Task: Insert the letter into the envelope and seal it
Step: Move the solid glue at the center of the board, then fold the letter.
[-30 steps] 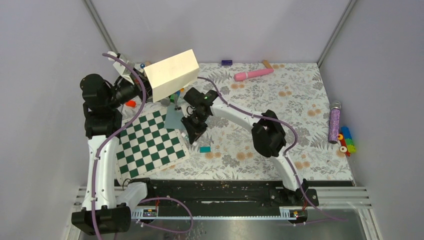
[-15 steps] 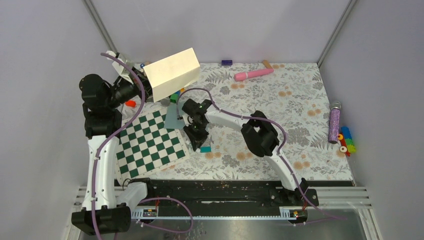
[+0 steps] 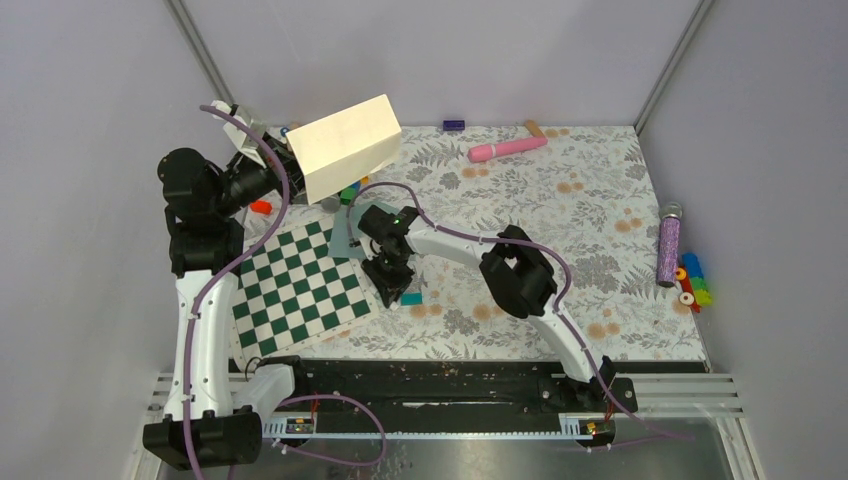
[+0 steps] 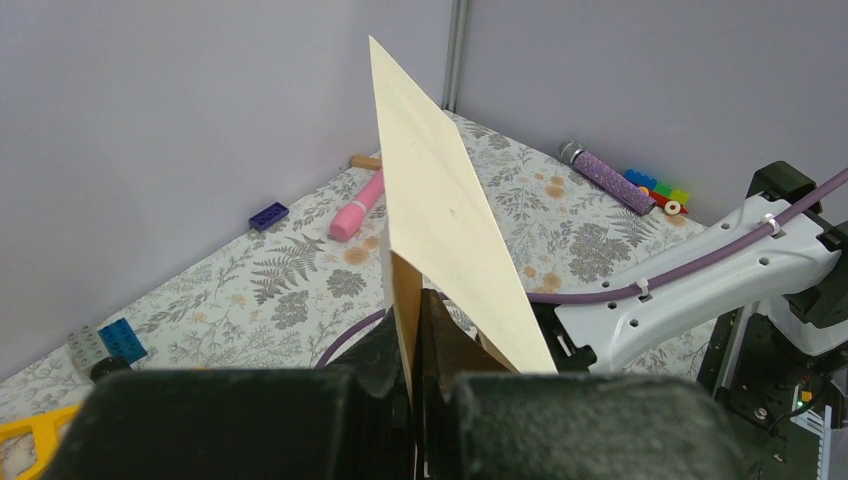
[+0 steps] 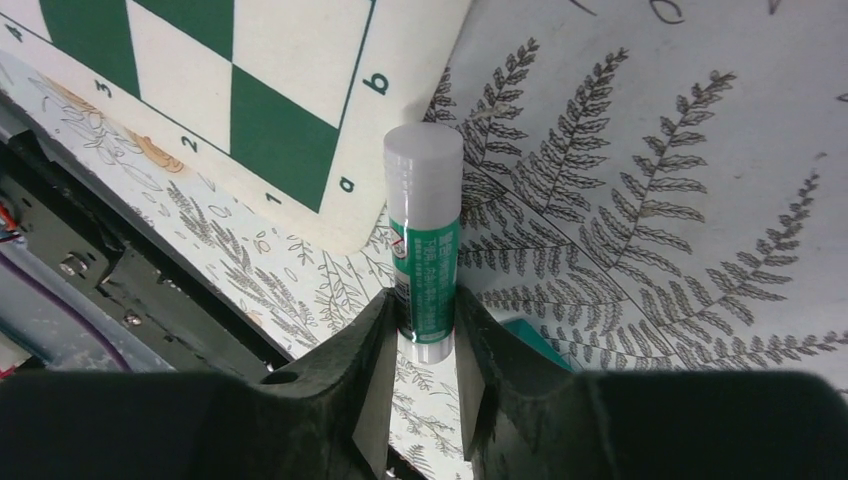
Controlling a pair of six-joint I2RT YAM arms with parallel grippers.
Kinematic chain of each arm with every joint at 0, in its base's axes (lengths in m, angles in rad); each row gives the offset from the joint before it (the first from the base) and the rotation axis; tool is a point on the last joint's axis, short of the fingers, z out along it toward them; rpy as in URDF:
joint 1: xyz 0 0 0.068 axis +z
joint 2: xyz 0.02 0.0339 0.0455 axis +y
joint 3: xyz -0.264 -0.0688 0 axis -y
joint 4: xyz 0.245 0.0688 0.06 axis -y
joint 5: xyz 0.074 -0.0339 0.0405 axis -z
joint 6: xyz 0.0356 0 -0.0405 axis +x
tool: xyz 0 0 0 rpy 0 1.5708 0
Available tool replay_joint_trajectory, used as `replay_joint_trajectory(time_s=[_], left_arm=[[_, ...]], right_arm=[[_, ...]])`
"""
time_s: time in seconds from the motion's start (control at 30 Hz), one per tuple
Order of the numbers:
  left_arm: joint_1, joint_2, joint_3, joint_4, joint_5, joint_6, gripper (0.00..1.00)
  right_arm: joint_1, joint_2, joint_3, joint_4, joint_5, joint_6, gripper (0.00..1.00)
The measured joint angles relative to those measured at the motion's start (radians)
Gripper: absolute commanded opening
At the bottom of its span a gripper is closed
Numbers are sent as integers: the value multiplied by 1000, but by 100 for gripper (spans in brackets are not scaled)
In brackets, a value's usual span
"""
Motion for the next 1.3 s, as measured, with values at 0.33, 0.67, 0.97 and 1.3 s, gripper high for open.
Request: replay_joint_trajectory(time_s=[0.33, 0.67, 0.97, 1.3], left_arm=[[0, 0, 0, 16, 4, -9, 0], [0, 0, -1, 28, 8, -23, 0], [0, 0, -1, 28, 15, -26, 0], [0, -2, -27, 97, 113, -66, 0]], right_arm=[[2, -18, 0, -13, 95, -35, 50], [2, -80, 0, -18, 152, -72, 81], [2, -205, 0, -48, 288, -136, 100], [-98, -448, -185, 3, 626, -282, 99]])
